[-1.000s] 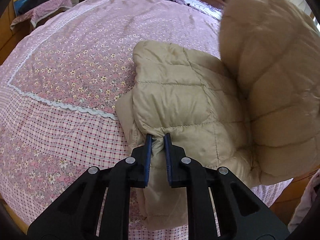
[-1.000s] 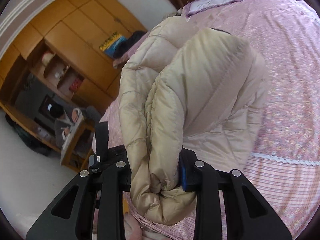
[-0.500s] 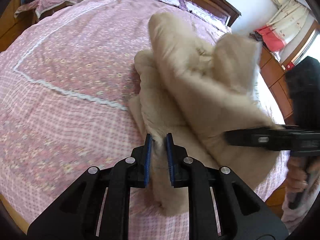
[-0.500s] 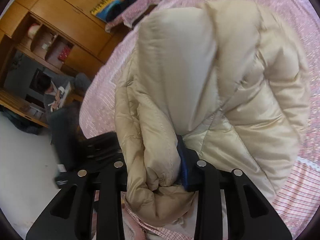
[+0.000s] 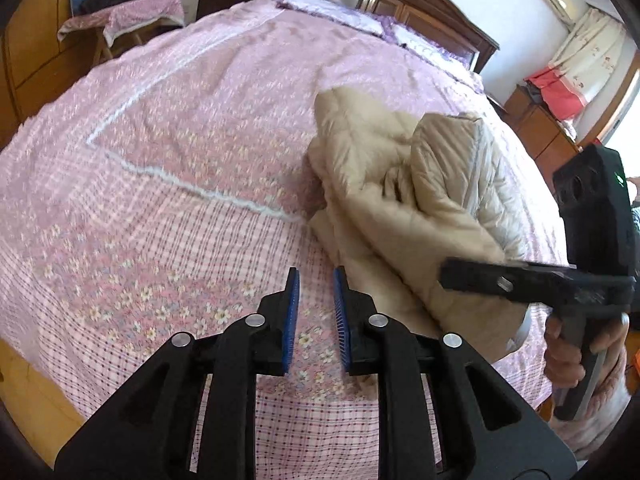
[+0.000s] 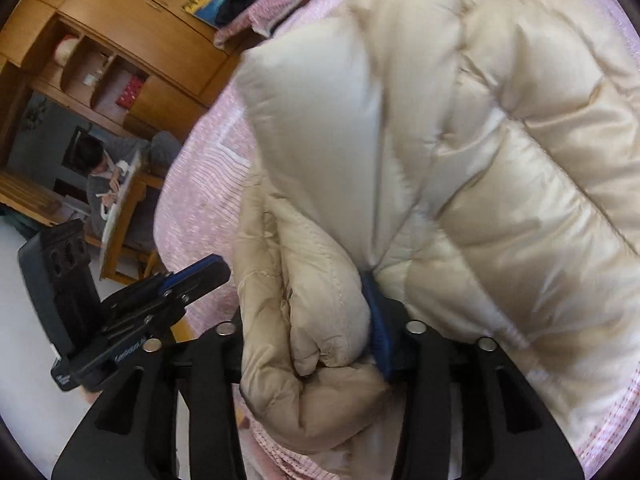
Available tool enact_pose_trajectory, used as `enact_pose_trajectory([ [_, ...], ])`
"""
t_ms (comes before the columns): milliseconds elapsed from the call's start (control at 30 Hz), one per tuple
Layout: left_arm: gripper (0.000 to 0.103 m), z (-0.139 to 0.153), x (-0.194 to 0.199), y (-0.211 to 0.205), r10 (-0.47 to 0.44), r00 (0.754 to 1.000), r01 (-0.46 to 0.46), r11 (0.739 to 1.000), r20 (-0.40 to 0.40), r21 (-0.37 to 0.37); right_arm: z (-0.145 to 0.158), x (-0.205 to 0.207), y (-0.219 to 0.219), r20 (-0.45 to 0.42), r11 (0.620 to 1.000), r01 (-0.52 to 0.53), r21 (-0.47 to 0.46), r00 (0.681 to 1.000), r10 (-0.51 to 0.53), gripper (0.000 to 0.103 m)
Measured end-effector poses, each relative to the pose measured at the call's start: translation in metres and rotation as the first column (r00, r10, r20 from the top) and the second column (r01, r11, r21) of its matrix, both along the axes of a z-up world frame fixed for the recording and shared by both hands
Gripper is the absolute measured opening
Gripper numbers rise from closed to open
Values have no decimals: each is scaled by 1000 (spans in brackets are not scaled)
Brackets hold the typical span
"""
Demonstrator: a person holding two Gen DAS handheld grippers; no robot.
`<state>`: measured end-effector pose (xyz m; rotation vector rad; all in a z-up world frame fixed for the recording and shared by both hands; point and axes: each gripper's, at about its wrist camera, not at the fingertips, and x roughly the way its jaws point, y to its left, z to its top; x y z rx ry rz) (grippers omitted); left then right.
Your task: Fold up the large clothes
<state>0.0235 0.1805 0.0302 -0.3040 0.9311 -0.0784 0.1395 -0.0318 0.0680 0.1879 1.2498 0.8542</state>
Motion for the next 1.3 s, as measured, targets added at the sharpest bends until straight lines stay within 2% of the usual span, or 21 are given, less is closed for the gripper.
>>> enact_pose_trajectory([
  [33, 29, 6, 1, -2, -9, 1000, 9, 1000, 11, 2, 6, -6, -8, 12, 1000, 0, 23, 1000, 0, 62],
  [100, 37, 16, 5, -6, -29, 999, 29, 1000, 30, 5, 18, -16, -16, 25, 996, 3, 91, 1000, -6, 72],
  [267, 51, 37, 16, -26, -87, 994, 87, 996, 71, -1, 48, -37, -49, 80, 990, 13, 139, 997, -24, 72],
  [333, 74, 42, 27, -34, -88, 993, 89, 996, 80, -10, 57, -42, -64, 86, 987, 19, 159, 996, -33, 73],
  [367, 77, 43, 30, -37, -82, 993, 83, 997, 79, -3, 62, -44, -75, 95, 986, 32, 164, 994, -48, 73],
  [433, 78, 44, 46, -46, -83, 994, 83, 997, 71, 11, 69, -47, -91, 127, 985, 57, 161, 989, -78, 73],
  [500, 78, 42, 64, -53, -100, 993, 102, 994, 60, -27, 76, -48, -105, 173, 984, 92, 150, 978, -118, 74],
  [600, 78, 39, 81, -64, -136, 989, 140, 987, 49, -77, 69, -43, -134, 201, 973, 195, 127, 955, -217, 74],
  [667, 78, 34, 93, -74, -149, 988, 152, 985, 44, -82, 58, -36, -151, 196, 956, 267, 119, 938, -286, 74],
  [700, 75, 30, 97, -77, -148, 988, 151, 985, 41, -86, 51, -32, -161, 196, 944, 311, 108, 924, -327, 74],
  [767, 39, 21, 103, -81, -137, 990, 139, 986, 34, -96, 36, -26, -171, 200, 921, 377, 92, 900, -388, 74],
  [800, 25, 18, 104, -80, -143, 989, 147, 980, 35, -136, 24, -20, -180, 186, 904, 418, 88, 885, -427, 74],
  [833, 18, 17, 102, -78, -141, 989, 145, 976, 41, -164, 17, -15, -178, 170, 894, 439, 90, 878, -448, 74],
  [933, 16, 27, 82, -66, -95, 992, 107, 982, 83, -158, -1, -6, -179, 120, 878, 465, 111, 871, -477, 74],
  [1033, 16, 25, 66, -47, -32, 996, 45, 987, 88, -156, -7, -5, -162, 121, 901, 410, 140, 896, -426, 74],
  [1100, 16, 16, 62, -35, 3, 998, 7, 986, 62, -164, -3, -9, -146, 167, 920, 368, 133, 907, -387, 74],
  [1200, 17, -2, 55, -18, 50, 998, -42, 981, 38, -187, 2, -13, -113, 255, 948, 314, 52, 913, -317, 74],
  [1300, 20, -19, 45, -4, 98, 995, -92, 974, 18, -209, 0, -18, -88, 307, 961, 276, -15, 916, -258, 74],
])
